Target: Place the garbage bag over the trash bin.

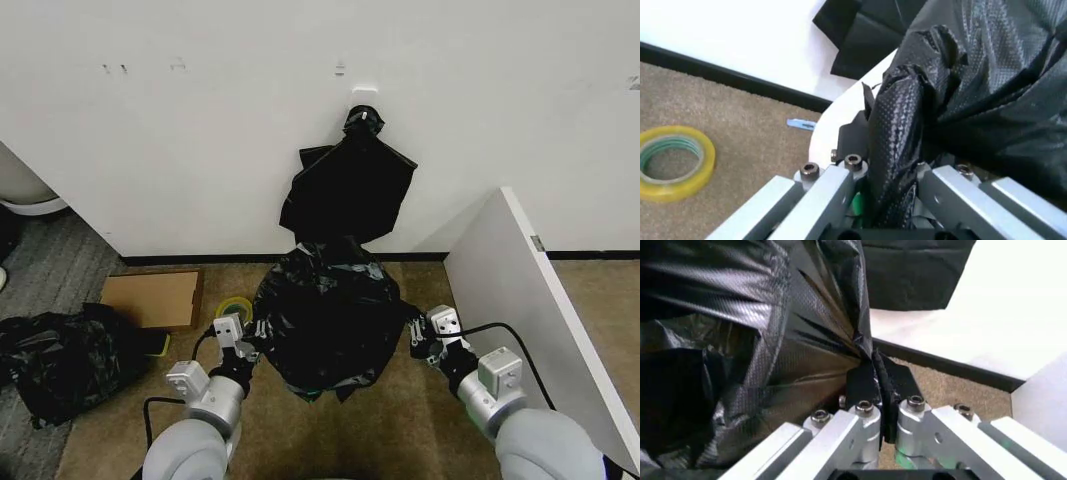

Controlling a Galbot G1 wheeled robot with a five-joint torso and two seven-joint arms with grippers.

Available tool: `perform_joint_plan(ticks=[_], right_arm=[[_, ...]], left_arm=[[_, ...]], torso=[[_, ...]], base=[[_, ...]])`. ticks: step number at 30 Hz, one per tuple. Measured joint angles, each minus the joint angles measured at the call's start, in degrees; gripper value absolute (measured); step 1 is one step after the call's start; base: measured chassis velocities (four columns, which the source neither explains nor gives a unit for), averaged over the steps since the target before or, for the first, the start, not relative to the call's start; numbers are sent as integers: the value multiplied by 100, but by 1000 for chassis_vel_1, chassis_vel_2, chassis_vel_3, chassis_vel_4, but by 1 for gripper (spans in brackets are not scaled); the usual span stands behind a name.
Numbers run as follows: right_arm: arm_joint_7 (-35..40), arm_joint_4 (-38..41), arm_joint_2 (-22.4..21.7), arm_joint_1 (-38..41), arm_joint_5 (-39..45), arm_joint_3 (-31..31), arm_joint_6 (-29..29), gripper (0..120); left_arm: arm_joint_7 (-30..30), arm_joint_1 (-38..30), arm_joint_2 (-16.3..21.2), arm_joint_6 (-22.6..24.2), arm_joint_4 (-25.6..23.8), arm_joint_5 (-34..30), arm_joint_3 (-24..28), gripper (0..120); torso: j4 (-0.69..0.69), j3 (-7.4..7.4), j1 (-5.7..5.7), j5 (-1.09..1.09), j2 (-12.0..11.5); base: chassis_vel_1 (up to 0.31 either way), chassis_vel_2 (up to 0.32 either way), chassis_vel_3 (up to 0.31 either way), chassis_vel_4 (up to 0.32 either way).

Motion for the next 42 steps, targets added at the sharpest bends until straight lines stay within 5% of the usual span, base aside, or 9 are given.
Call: perform_joint_plan(ticks=[16,35,42], right_arm=[[-54,-332,180,-25,-236,-156,471,2],[155,44,177,-300,-267,-70,553,68],[337,306,213,-376,382,130,323,93]], left_arm=[[-151,-126,-14,106,-42,-372,-1,0],[-502,-339,-121,80,519,-630,-163,0],[-589,-257,-164,4,622,-649,-467,0]], torso=[[0,0,0,0,0],[0,0,0,0,0],[0,0,0,0,0]], base=[[0,0,0,0],[0,0,0,0],[0,0,0,0]])
